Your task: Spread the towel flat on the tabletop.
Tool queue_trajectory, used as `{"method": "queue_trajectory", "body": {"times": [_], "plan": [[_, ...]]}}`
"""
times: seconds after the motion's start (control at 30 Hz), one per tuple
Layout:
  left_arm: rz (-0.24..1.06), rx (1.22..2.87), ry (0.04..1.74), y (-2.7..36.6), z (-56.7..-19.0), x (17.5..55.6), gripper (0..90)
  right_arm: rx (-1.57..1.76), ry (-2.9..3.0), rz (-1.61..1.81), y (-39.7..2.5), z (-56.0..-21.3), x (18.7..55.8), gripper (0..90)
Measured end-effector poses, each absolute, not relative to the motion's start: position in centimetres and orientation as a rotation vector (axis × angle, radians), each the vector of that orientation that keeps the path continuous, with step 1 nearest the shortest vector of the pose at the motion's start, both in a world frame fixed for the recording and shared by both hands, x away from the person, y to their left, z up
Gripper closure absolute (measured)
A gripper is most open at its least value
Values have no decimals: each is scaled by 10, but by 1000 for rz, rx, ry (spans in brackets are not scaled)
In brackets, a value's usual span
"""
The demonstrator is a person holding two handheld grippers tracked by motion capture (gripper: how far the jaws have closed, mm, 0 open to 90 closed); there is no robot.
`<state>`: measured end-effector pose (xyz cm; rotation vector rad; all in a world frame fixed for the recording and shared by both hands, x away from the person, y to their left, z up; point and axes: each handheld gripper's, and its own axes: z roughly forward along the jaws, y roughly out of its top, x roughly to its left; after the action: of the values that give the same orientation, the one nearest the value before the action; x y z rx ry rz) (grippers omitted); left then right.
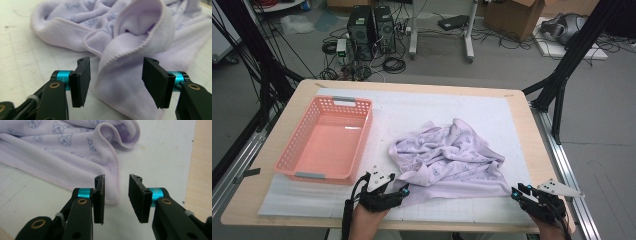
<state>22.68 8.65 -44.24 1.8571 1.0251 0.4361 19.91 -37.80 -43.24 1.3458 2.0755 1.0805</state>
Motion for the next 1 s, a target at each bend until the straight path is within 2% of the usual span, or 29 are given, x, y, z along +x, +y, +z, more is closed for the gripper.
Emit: {"method": "queue_trajectory", "body": {"times": [0.17,0.33,0.63,0.77,1.0], "plan": [[426,1830,1014,86,-440,230,364,1346,2067,1107,-381,-431,200,633],[427,1825,985,83,-440,225,366,1337,2072,1110,-383,-431,194,604],[393,1869,987,90,-442,217,446,1389,2041,1080,-379,-435,198,611],[360,1883,973,84,-445,217,424,1357,2095,1031,-369,-441,204,611],[396,1925,977,72,-449,214,403,1350,2137,979,-361,-448,206,609]]}}
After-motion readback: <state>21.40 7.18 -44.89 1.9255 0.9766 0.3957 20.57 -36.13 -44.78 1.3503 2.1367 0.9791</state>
